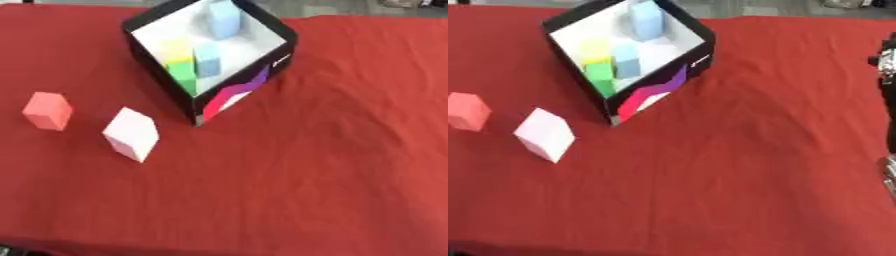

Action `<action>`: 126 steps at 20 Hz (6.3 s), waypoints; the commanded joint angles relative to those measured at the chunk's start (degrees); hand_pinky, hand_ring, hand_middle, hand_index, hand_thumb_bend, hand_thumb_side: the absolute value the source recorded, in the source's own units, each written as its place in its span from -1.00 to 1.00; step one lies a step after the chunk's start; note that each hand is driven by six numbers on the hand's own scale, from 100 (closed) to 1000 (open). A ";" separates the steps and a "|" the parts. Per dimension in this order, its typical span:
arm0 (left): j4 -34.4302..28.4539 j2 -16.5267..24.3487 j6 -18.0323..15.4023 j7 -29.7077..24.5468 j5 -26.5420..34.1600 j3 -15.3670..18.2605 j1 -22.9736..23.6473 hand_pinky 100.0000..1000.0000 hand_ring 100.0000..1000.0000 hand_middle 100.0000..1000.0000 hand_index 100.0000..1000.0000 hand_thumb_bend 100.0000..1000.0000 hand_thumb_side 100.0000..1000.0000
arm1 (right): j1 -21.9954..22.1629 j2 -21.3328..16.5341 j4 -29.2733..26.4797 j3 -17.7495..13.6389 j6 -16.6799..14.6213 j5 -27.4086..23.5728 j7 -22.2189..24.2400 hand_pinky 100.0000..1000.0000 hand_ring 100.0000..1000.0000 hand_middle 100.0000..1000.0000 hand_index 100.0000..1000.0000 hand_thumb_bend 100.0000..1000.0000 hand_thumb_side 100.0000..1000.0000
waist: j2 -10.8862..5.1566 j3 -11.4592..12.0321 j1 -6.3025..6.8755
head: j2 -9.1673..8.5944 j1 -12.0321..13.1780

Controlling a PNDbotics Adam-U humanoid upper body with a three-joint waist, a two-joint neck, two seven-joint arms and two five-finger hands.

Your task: Pick up objects on the table and place them in the box.

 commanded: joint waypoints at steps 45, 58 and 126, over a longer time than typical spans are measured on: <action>3.33 -8.24 -3.61 -9.72 4.38 1.89 -15.25 0.70 0.67 0.51 0.71 -0.33 -0.52 | 0.33 -0.27 0.22 0.45 0.19 -1.78 2.06 1.00 0.41 0.48 0.60 -1.00 0.07 | -1.29 0.46 -0.49 | 1.15 -1.36; 12.03 -12.90 -6.15 -19.38 2.72 -0.13 -21.16 0.80 0.75 0.55 0.76 -0.21 0.28 | 0.00 0.17 0.59 0.57 0.23 -2.31 2.66 1.00 0.41 0.48 0.60 -1.00 0.07 | -0.93 -0.18 -0.60 | 0.59 -1.94; 21.42 -17.02 -13.96 0.38 -25.99 -0.89 -22.05 0.79 0.81 0.58 0.83 0.25 -0.42 | 0.00 2.16 3.34 1.76 1.33 -2.47 3.38 1.00 0.40 0.47 0.59 -1.00 0.13 | 1.34 -1.87 -0.29 | -0.60 0.84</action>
